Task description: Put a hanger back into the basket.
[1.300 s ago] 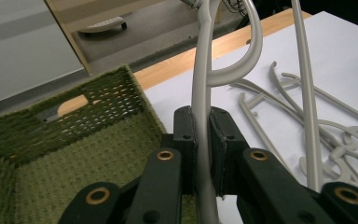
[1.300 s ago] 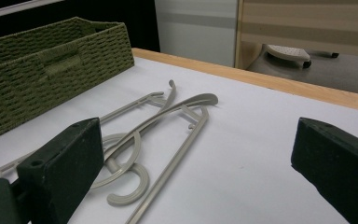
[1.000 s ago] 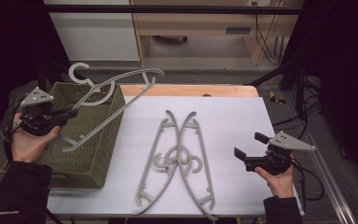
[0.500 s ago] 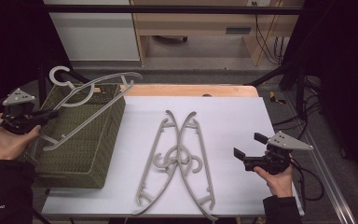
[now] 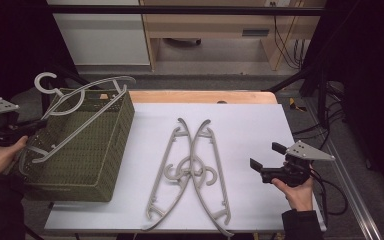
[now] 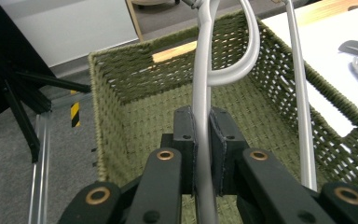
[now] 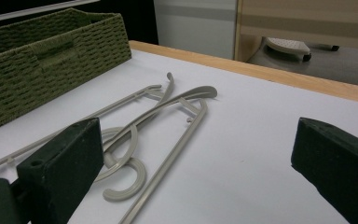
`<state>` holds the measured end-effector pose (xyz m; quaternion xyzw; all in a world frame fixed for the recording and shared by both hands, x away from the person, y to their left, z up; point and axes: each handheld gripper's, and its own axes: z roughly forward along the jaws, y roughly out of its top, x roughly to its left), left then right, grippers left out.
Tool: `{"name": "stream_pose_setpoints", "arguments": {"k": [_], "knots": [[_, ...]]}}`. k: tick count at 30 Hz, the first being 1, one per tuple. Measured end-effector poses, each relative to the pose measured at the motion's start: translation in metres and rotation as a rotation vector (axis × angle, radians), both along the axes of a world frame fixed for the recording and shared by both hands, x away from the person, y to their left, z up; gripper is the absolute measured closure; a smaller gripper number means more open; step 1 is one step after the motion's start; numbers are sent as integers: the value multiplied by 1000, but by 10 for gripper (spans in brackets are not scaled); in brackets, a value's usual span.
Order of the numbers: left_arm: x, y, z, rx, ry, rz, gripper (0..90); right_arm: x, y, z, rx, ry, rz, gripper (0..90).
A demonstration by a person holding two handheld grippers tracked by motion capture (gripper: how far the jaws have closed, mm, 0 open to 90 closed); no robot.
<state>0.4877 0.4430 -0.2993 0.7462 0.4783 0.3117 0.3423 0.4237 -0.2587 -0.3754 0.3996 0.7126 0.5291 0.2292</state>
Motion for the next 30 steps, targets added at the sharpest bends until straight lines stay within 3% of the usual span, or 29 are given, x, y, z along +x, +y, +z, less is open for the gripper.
{"name": "stream_pose_setpoints", "arguments": {"k": [11,17,20,24,30], "knots": [[0,19,-18,24,39,42,818,1,2,-2,-17,5,7,25],[0,24,-28,64,72,50,818,1,2,-2,-14,6,5,25],[0,23,-30,70,66,53,817,1,2,-2,-18,6,3,25],[4,14,-36,119,75,66,816,1,2,-2,-17,6,4,25],[8,8,-50,109,87,77,816,1,2,-2,-14,5,4,26]]}}
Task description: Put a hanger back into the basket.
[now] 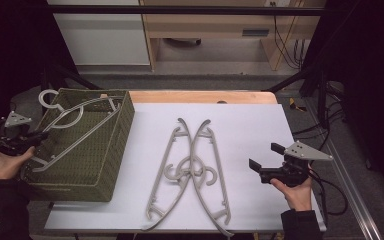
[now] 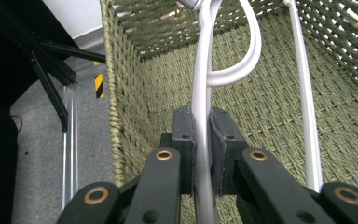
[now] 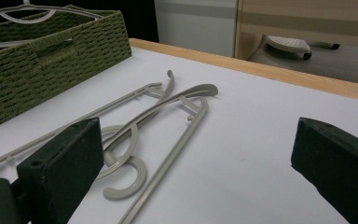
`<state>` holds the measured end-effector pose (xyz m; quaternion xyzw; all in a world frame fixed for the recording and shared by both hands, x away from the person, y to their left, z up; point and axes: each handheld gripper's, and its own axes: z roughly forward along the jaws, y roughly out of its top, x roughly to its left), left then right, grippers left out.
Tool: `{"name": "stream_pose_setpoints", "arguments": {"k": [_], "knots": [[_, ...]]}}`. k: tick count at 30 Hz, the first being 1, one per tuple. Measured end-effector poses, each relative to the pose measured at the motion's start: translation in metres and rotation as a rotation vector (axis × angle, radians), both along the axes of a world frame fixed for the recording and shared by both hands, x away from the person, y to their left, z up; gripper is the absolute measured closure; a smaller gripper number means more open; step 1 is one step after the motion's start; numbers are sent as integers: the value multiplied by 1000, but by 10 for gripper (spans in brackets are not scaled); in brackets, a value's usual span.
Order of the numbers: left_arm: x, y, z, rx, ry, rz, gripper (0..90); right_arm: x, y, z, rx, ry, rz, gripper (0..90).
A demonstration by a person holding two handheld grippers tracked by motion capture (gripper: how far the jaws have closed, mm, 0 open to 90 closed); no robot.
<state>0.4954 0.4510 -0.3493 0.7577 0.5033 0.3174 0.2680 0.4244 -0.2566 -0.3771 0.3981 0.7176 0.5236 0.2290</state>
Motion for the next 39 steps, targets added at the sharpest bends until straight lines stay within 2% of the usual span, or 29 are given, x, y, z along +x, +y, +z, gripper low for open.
{"name": "stream_pose_setpoints", "arguments": {"k": [4,6,9,12,14,15,20,23,25,28,33,34,38,39], "knots": [[1,2,-9,-11,15,22,814,0,1,0,-4,0,4,26],[3,4,-18,-15,48,40,813,0,1,0,-6,-1,6,26],[5,3,-23,-1,67,55,812,-1,1,0,-1,-1,3,26],[7,-1,-27,34,78,55,811,-1,0,1,2,-4,3,26],[11,-6,-32,95,101,58,810,-1,1,1,10,0,0,26],[12,-8,-34,102,119,60,809,-1,1,1,6,0,2,26],[15,-5,-35,74,153,80,790,-1,1,0,1,-2,6,26],[13,-4,-32,70,142,87,752,-1,1,1,0,-5,5,26],[12,-3,-29,44,144,93,719,-1,1,1,1,-5,5,26],[9,-3,-24,26,122,94,680,-2,1,2,11,-4,1,26],[0,-8,-10,-50,57,71,608,-2,1,2,13,-7,1,26],[0,-8,-10,-50,57,71,586,-2,1,2,13,-7,1,26],[-11,-21,3,-131,-24,25,504,-3,1,2,15,-7,1,26],[-11,-21,3,-131,-24,25,484,-3,1,2,15,-7,1,26]]}}
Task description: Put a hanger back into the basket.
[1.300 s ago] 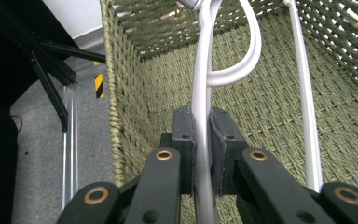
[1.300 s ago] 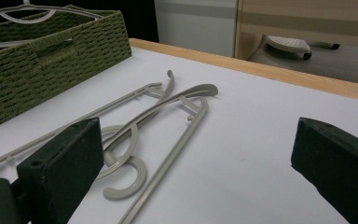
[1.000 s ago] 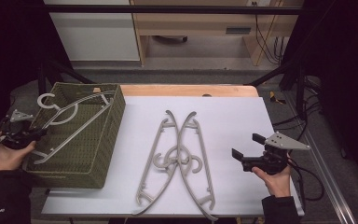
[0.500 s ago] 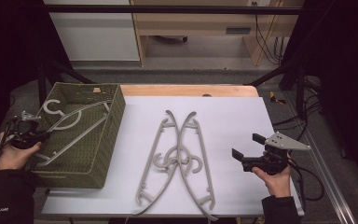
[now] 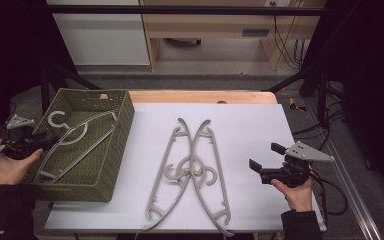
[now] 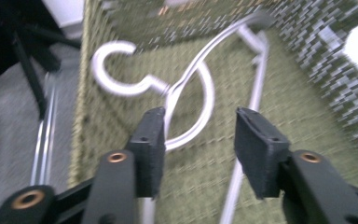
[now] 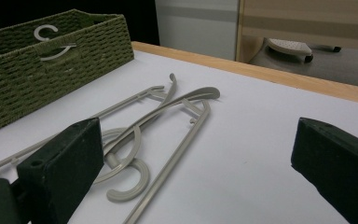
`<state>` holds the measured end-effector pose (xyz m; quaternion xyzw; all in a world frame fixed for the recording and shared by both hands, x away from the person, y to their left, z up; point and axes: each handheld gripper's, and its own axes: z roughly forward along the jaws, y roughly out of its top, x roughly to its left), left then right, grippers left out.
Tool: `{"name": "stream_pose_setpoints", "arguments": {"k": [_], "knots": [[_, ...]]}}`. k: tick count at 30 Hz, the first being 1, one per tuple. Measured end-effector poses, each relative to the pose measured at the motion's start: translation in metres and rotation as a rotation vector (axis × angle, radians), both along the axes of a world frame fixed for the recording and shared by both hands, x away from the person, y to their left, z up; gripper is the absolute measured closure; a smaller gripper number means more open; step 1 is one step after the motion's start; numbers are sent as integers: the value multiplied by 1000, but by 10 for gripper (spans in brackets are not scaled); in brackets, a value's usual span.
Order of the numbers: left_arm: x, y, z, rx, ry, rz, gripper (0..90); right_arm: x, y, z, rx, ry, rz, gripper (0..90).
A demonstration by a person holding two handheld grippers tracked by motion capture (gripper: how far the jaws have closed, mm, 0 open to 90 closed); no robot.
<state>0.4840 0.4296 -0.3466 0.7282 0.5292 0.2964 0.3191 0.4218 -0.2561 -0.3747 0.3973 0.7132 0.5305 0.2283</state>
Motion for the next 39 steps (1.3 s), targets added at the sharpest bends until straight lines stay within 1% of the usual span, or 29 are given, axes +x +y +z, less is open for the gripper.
{"name": "stream_pose_setpoints", "arguments": {"k": [1,2,3,4,5,9,13,16,20,24,25,27,31,33,39], "knots": [[-5,-7,3,-45,-39,-21,462,0,0,0,0,-1,1,26],[-5,-7,3,-45,-39,-21,442,0,0,0,2,0,0,25],[-9,-14,6,-69,-62,-40,425,0,-1,0,-3,0,5,25],[-11,-18,6,-93,-83,-46,410,0,-1,0,-4,-1,5,25],[-13,-21,8,-99,-97,-65,387,0,-1,0,2,-1,3,25],[-22,-40,11,-160,-148,-114,308,-1,-1,1,1,-1,4,25],[-30,-61,13,-193,-200,-159,203,-1,-1,1,3,-1,0,25],[-35,-77,14,-225,-218,-188,139,-1,-2,1,5,-2,-1,25],[-43,-98,14,-242,-243,-217,93,-2,-3,2,11,-5,0,24],[-54,-117,13,-263,-277,-249,82,-3,-4,2,13,-8,1,24],[-56,-122,13,-270,-282,-256,83,-3,-4,3,18,-10,1,24],[-60,-130,11,-295,-274,-280,83,-4,-5,3,17,-10,4,24],[-67,-150,7,-288,-266,-309,81,-4,-5,3,25,-12,5,24],[-70,-160,5,-275,-269,-322,80,-5,-6,3,22,-13,9,24],[-76,-187,-8,-283,-223,-370,80,-4,-5,3,24,-10,5,24]]}}
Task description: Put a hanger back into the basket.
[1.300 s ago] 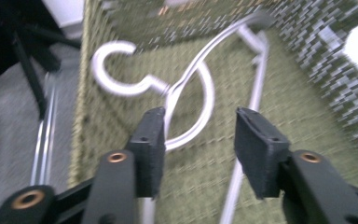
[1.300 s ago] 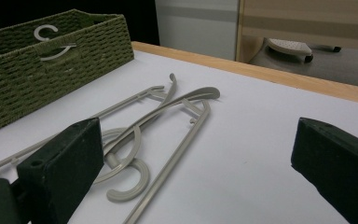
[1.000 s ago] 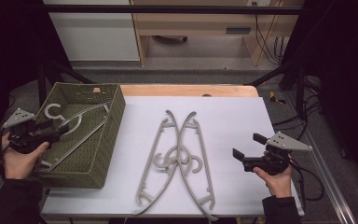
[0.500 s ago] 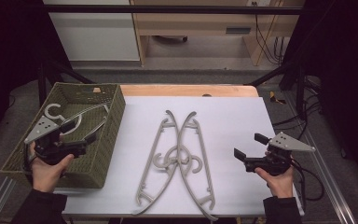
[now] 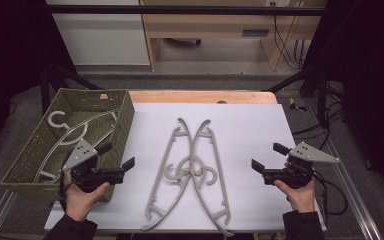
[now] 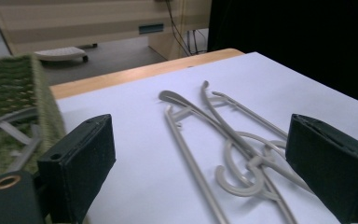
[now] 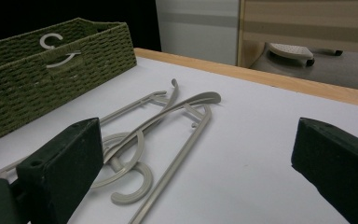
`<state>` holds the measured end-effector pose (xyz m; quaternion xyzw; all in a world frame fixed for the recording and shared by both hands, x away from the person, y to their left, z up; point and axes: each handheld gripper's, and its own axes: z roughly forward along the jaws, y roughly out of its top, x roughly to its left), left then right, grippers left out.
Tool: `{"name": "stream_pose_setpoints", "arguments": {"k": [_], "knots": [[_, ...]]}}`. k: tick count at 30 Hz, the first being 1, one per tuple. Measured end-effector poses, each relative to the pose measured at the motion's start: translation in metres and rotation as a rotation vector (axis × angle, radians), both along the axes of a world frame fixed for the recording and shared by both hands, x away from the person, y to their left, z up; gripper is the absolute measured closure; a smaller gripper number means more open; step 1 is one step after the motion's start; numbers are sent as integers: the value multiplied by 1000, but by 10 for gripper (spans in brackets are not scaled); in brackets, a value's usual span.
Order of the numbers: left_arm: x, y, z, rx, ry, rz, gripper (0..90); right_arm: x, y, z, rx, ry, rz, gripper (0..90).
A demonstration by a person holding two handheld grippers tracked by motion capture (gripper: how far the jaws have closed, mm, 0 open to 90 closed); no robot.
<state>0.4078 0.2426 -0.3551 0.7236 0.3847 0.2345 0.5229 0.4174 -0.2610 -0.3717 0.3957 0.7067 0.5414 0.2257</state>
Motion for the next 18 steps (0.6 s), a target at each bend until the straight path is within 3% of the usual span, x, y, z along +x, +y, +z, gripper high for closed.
{"name": "stream_pose_setpoints", "arguments": {"k": [18], "knots": [[-9,-94,-41,116,118,-127,117,-2,2,0,3,-3,11,25]]}}
